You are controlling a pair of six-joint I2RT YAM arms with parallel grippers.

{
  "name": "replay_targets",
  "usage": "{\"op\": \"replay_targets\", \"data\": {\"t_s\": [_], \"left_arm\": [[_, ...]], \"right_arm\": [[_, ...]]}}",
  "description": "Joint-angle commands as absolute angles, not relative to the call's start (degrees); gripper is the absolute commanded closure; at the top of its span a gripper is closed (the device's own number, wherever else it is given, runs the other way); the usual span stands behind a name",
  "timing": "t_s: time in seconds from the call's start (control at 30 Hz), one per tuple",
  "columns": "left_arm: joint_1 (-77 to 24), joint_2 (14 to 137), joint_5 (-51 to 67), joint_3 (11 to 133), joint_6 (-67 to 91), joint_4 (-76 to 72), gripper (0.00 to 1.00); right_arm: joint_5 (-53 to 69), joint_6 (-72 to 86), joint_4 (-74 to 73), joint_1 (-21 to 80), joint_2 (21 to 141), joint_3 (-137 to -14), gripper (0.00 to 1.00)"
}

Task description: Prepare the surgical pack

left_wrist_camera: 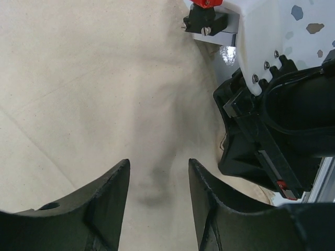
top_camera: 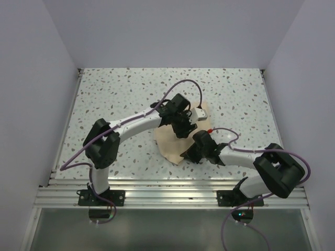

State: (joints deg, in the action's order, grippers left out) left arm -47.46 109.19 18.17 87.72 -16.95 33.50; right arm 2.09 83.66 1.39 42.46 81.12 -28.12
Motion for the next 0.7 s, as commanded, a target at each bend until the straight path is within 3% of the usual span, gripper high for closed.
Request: {"op": "replay_targets", "data": {"t_s": [0.0,0.37,0.67], "left_arm": [[-48.9,110.7,13.9,87.3,-19.2,32.8,0.47],[-49.7,114.2,6.9,83.1,-20.1,29.8,0.46],[-49.3,118.2,6.9,83.9,-19.6,29.2,0.53]], "right_arm": [[1.2,83.8,-0.3,43.2,81.0,-26.6,1.0],[1.6,83.3,-0.3,43.2,80.6,-26.3,1.0],[1.3,83.2,-0.5,43.2,79.5,-25.8,1.0]]}}
